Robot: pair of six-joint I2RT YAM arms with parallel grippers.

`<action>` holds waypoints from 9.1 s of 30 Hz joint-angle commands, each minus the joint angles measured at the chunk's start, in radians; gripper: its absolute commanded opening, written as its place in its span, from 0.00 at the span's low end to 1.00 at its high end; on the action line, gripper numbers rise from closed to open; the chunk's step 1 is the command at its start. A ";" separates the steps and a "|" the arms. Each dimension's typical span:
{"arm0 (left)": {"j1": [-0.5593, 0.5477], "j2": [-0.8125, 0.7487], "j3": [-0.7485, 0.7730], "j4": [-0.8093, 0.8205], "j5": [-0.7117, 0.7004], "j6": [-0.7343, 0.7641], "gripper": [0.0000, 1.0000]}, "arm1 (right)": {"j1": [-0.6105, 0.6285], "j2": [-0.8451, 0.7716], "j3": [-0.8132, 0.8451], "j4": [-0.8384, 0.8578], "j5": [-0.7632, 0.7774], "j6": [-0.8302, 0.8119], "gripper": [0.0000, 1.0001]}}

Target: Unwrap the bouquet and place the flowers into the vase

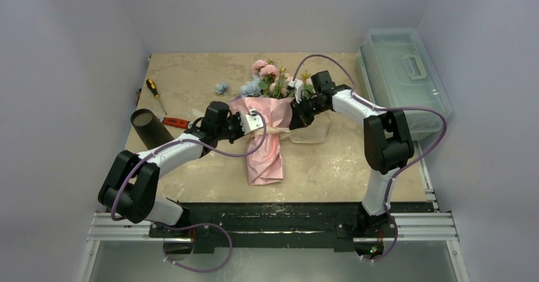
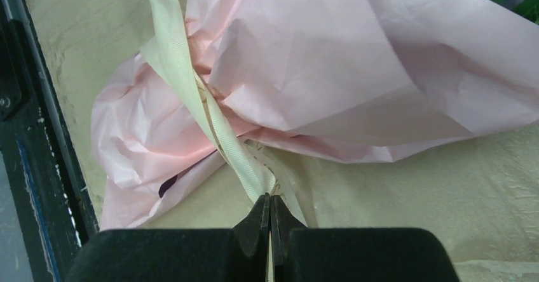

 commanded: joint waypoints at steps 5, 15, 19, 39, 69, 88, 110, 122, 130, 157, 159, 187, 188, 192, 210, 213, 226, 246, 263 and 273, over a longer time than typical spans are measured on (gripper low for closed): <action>-0.060 -0.070 0.004 0.005 0.101 0.049 0.42 | 0.001 -0.069 0.030 -0.072 -0.042 -0.087 0.38; -0.130 0.000 0.072 0.037 0.128 0.148 0.42 | 0.027 -0.038 0.086 0.014 -0.079 0.046 0.51; -0.143 0.061 0.118 0.038 0.144 0.169 0.38 | 0.054 0.002 0.131 0.034 -0.077 0.080 0.45; -0.182 0.199 0.172 0.027 0.111 0.266 0.38 | 0.090 0.103 0.192 0.030 -0.059 0.072 0.40; -0.014 -0.073 0.075 -0.079 0.031 -0.034 0.00 | 0.100 0.120 0.136 0.044 0.056 -0.003 0.23; 0.124 -0.132 0.001 -0.095 -0.002 -0.171 0.28 | 0.099 0.096 0.120 0.039 0.064 -0.014 0.22; -0.179 0.207 0.282 -0.062 0.159 0.330 0.48 | 0.100 0.103 0.159 0.027 -0.003 0.021 0.23; -0.181 0.203 0.302 -0.097 0.040 0.259 0.00 | 0.099 0.124 0.165 0.013 0.004 0.002 0.23; -0.087 0.034 0.200 -0.112 0.035 0.178 0.00 | 0.097 0.131 0.165 0.004 0.014 -0.010 0.23; 0.219 -0.090 0.195 -0.197 0.147 -0.021 0.55 | 0.098 0.118 0.155 -0.010 0.017 -0.014 0.23; 0.174 -0.092 0.192 -0.174 0.200 0.020 0.63 | 0.097 0.118 0.157 -0.006 0.017 -0.008 0.23; -0.137 0.284 0.437 -0.347 0.198 0.254 0.19 | 0.097 0.117 0.168 0.009 0.004 0.026 0.23; -0.137 0.273 0.442 -0.340 0.194 0.235 0.12 | 0.098 0.115 0.168 0.009 0.005 0.026 0.23; -0.129 0.201 0.472 -0.335 0.192 0.133 0.00 | 0.098 0.112 0.168 0.008 0.007 0.026 0.23; 0.067 -0.004 0.841 -0.289 0.320 -0.425 0.00 | 0.097 0.049 0.216 0.010 -0.037 0.084 0.35; 0.068 0.017 0.930 -0.241 0.305 -0.508 0.00 | 0.093 0.017 0.211 0.014 -0.050 0.088 0.38; 0.070 0.313 1.478 -0.033 0.300 -0.867 0.00 | 0.030 -0.276 0.011 0.340 -0.118 0.251 0.72; 0.355 0.304 1.031 -0.194 -0.473 -0.694 0.00 | 0.110 -0.296 0.007 0.217 -0.001 0.104 0.65; 0.492 0.469 1.047 -0.294 -0.472 -0.669 0.00 | 0.454 0.051 0.346 0.094 0.272 -0.009 0.56; 0.493 0.442 0.987 -0.281 -0.424 -0.704 0.00 | 0.513 0.279 0.552 0.165 0.303 0.113 0.52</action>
